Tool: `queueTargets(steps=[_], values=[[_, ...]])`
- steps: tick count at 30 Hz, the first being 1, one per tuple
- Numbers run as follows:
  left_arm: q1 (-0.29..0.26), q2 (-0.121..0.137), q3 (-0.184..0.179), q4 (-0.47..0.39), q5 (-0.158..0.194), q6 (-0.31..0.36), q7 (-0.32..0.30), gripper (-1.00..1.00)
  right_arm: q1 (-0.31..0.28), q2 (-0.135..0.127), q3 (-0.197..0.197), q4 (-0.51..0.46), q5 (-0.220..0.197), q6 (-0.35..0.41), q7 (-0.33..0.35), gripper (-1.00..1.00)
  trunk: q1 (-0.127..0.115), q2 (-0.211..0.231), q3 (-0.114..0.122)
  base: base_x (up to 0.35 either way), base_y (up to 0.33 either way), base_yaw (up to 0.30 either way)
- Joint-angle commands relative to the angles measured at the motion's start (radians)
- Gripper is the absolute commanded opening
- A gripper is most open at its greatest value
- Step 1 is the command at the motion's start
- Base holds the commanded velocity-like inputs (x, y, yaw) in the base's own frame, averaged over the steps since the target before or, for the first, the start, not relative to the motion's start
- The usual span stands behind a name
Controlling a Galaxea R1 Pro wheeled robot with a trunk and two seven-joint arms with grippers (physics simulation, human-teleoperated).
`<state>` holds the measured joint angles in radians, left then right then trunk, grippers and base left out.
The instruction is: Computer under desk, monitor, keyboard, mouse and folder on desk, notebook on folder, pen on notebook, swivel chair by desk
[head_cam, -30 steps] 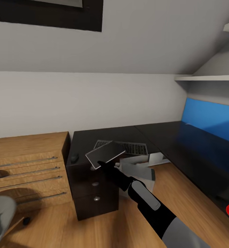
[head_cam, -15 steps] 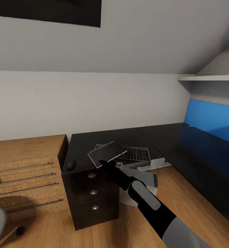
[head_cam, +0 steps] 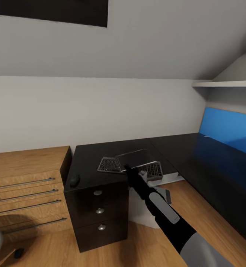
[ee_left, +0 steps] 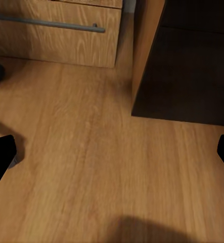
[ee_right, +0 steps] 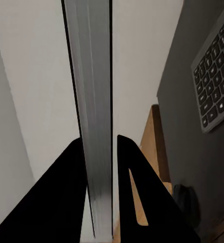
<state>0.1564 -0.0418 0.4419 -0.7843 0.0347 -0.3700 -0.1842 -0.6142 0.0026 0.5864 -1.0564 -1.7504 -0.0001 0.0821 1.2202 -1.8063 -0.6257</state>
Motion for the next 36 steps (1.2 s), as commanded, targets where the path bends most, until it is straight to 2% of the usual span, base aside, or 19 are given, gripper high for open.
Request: queueTargets(steps=[1,6,11,16,21,26,33,35,36], values=[[0.0,-0.001,0.005,-0.001,0.004,0.0,-0.009,1.0,-0.001,-0.001,-0.016,0.002,-0.011,-0.002,0.006,-1.0,0.0,0.0,-0.001,0.054,0.0,0.0],[0.0,-0.001,0.005,-0.001,0.004,0.0,-0.009,1.0,-0.001,-0.004,-0.057,0.002,-0.011,-0.007,-0.032,-1.0,0.0,0.0,-0.001,0.026,0.0,0.0],[-0.001,-0.001,0.004,-0.001,0.004,0.0,-0.01,1.0,-0.001,-0.006,-0.072,0.001,-0.011,-0.009,-0.076,-1.0,0.0,0.0,-0.001,0.006,0.0,0.0],[0.0,-0.001,0.005,-0.001,0.004,-0.001,-0.009,1.0,-0.001,-0.009,-0.076,0.001,-0.011,-0.009,-0.088,-1.0,-0.019,0.035,0.015,0.001,0.0,0.0],[0.0,0.0,0.007,-0.001,0.006,0.0,-0.007,1.0,-0.001,-0.038,-0.079,-0.01,-0.015,-0.005,-0.09,-1.0,-0.038,0.07,0.031,0.0,0.0,0.0],[0.0,0.001,0.007,-0.002,0.008,-0.001,-0.006,1.0,-0.001,-0.053,-0.088,-0.04,-0.016,-0.005,-0.091,-1.0,-0.057,0.105,0.046,0.0,0.0,0.0],[-0.001,0.003,0.011,-0.009,0.013,-0.001,-0.006,1.0,-0.001,-0.058,-0.091,-0.053,-0.017,-0.006,-0.092,-1.0,-0.084,0.154,0.068,0.0,0.0,0.0],[-0.001,0.003,0.025,-0.011,0.017,-0.001,-0.006,1.0,-0.001,-0.059,-0.091,-0.054,-0.017,-0.006,-0.092,-1.0,-0.092,0.168,0.074,0.0,0.0,0.0],[0.0,-0.002,0.105,-0.032,0.023,-0.001,-0.006,1.0,-0.001,-0.058,-0.089,-0.054,-0.016,-0.011,-0.091,-1.0,-0.096,0.175,0.078,0.0,0.0,0.176]])
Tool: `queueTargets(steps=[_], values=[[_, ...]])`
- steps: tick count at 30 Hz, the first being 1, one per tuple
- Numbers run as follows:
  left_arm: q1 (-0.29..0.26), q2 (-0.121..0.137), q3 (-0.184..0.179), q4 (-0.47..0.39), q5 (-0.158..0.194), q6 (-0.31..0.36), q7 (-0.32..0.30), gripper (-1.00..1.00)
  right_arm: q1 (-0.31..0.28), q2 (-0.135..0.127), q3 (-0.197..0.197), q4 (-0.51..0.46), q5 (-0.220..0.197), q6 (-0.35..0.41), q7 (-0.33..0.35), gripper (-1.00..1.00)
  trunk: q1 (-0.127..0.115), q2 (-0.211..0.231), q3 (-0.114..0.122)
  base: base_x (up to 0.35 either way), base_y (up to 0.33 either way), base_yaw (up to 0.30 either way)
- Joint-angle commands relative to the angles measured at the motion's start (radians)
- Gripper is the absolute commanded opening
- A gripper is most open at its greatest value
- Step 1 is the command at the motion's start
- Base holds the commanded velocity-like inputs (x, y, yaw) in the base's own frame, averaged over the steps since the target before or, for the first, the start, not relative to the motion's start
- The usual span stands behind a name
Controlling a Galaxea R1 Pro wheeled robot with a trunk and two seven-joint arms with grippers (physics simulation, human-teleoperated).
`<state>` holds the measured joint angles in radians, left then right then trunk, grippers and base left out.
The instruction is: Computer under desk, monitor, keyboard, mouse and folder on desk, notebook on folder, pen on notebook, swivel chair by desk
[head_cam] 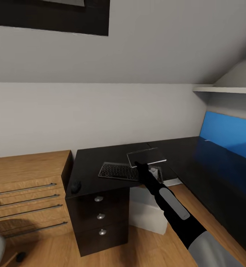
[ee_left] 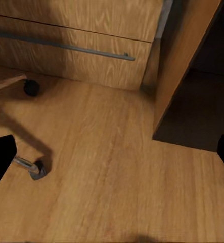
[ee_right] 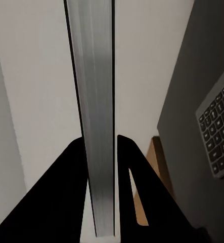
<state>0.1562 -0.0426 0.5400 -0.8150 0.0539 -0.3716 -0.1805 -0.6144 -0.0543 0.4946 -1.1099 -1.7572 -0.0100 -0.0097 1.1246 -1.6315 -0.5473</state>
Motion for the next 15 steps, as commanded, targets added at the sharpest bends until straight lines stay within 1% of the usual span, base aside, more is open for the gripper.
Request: queueTargets(steps=[1,10,12,15], values=[[0.0,-0.002,0.008,-0.002,0.004,0.0,-0.009,1.0,-0.001,-0.001,0.002,-0.001,-0.009,-0.002,0.0,-1.0,-0.004,0.007,0.003,0.0,0.0,0.194],[0.0,-0.002,0.011,-0.006,0.002,0.002,-0.008,1.0,-0.001,-0.001,0.001,-0.001,-0.008,-0.017,0.003,-1.0,-0.038,0.07,0.033,0.0,0.0,0.24],[0.0,-0.002,0.011,-0.005,0.002,0.002,-0.008,1.0,-0.001,-0.002,0.001,-0.002,-0.008,-0.018,0.003,-1.0,-0.046,0.084,0.04,0.0,0.0,0.177],[0.0,-0.002,0.01,-0.004,0.001,0.002,-0.008,1.0,-0.001,-0.005,0.0,-0.002,-0.008,-0.018,0.003,-1.0,-0.058,0.105,0.049,0.0,0.0,0.1]])
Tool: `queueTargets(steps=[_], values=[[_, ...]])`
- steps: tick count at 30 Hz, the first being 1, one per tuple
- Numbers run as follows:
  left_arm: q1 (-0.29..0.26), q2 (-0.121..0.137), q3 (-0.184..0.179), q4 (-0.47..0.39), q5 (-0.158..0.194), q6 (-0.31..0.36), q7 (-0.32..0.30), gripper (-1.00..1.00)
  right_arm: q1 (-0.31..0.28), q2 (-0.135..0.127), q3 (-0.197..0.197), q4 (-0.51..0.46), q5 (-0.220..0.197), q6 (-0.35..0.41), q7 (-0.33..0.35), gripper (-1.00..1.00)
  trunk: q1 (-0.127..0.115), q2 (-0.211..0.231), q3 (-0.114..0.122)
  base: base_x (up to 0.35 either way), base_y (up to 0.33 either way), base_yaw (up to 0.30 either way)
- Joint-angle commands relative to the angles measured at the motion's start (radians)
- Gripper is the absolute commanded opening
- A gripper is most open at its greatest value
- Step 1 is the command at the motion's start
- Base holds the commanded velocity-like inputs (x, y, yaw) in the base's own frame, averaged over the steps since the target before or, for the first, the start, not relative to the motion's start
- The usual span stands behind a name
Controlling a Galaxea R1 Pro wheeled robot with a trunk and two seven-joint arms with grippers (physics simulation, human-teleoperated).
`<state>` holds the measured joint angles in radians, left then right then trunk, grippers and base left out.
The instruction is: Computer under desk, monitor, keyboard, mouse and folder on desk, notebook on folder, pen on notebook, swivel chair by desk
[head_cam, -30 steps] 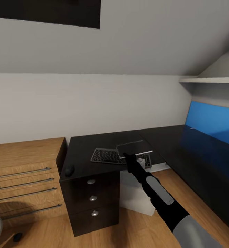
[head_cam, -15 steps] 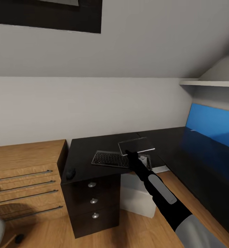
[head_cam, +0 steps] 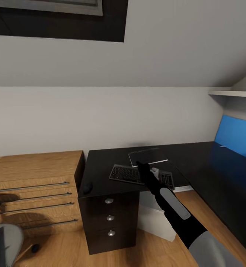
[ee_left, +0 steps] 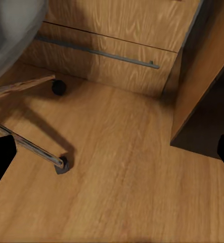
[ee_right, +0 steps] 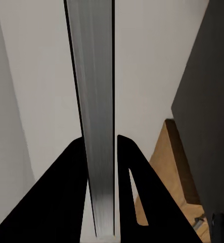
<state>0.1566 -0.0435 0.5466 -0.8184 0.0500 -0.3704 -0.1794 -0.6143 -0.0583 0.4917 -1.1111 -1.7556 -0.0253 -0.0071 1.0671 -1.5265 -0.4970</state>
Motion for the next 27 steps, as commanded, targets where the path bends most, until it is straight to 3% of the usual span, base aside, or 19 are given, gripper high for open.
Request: queueTargets(steps=[1,6,17,27], values=[[0.0,-0.001,0.003,-0.001,0.005,0.001,-0.009,1.0,-0.001,-0.007,0.003,-0.001,-0.01,-0.003,0.001,-1.0,-0.004,0.007,0.002,0.0,0.0,0.034],[-0.001,-0.002,0.003,0.0,0.004,0.001,-0.01,1.0,-0.001,-0.027,0.002,-0.004,-0.01,-0.002,0.0,-1.0,-0.023,0.042,0.018,0.158,0.0,0.007],[0.0,-0.003,-0.001,0.0,0.001,0.0,-0.015,1.0,-0.001,-0.032,0.002,-0.008,-0.01,-0.002,-0.001,-1.0,-0.065,0.119,0.053,0.283,0.0,0.001],[-0.001,0.001,0.0,-0.001,0.007,0.002,-0.016,1.0,-0.001,-0.045,0.003,-0.012,-0.01,-0.002,-0.002,-1.0,-0.104,0.189,0.084,0.046,0.0,0.0]])
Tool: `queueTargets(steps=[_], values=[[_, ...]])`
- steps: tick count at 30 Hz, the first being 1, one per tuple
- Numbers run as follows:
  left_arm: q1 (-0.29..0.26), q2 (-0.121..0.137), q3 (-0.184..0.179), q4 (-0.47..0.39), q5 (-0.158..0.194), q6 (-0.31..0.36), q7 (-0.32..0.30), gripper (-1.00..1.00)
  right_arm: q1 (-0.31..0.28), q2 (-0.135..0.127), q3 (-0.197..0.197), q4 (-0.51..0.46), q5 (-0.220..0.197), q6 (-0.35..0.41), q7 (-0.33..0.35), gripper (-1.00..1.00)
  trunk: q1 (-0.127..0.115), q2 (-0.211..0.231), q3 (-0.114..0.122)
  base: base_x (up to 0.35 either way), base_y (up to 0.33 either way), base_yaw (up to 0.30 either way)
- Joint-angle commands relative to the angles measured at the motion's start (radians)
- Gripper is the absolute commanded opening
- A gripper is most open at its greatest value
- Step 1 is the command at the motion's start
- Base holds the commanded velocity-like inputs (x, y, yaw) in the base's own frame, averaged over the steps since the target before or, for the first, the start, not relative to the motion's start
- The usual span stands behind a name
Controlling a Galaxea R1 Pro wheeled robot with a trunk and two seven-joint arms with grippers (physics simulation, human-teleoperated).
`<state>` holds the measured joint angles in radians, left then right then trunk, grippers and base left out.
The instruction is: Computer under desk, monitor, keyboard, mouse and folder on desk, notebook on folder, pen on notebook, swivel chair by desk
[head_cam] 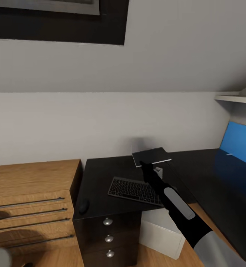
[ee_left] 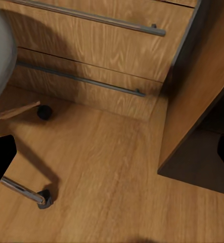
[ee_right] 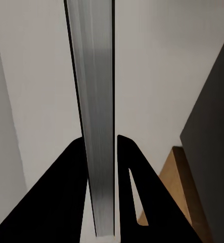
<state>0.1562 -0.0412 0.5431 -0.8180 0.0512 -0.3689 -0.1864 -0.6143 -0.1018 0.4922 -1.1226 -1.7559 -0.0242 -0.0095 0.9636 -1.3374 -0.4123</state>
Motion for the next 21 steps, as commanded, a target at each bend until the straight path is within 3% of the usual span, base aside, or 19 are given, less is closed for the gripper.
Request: queueTargets(steps=[1,10,14,17,18,20,21], values=[[0.0,-0.001,0.004,-0.001,0.006,0.001,-0.009,1.0,-0.001,-0.001,0.003,-0.001,-0.01,-0.003,0.0,-1.0,-0.004,0.007,0.002,0.003,0.0,0.0],[-0.001,0.0,0.006,0.0,0.006,0.003,-0.006,1.0,-0.004,0.005,-0.018,0.024,-0.004,-0.005,-0.01,-1.0,-0.038,0.07,0.031,0.0,0.0,0.0],[0.0,-0.001,0.005,0.001,0.006,0.003,-0.006,1.0,-0.029,0.005,-0.024,0.086,-0.002,-0.005,-0.043,-1.0,-0.054,0.098,0.043,0.0,0.0,0.0],[0.0,-0.002,0.005,0.001,0.005,0.003,-0.005,1.0,-0.114,0.006,-0.025,0.201,-0.001,-0.008,-0.08,-1.0,-0.054,0.098,0.043,0.0,0.0,0.0],[0.0,-0.003,0.005,0.002,0.005,0.003,-0.005,1.0,-0.238,0.009,-0.026,0.385,-0.002,-0.007,-0.1,-1.0,-0.054,0.098,0.043,0.0,0.0,0.0],[0.0,-0.003,0.005,0.002,0.006,0.003,-0.005,1.0,-0.302,0.01,-0.026,0.491,-0.004,-0.005,-0.105,-1.0,-0.054,0.098,0.043,0.0,0.0,0.0],[0.0,-0.003,0.006,0.002,0.006,0.002,-0.005,1.0,-0.362,0.011,-0.026,0.591,-0.007,-0.003,-0.107,-1.0,-0.054,0.098,0.043,0.0,0.0,0.0]])
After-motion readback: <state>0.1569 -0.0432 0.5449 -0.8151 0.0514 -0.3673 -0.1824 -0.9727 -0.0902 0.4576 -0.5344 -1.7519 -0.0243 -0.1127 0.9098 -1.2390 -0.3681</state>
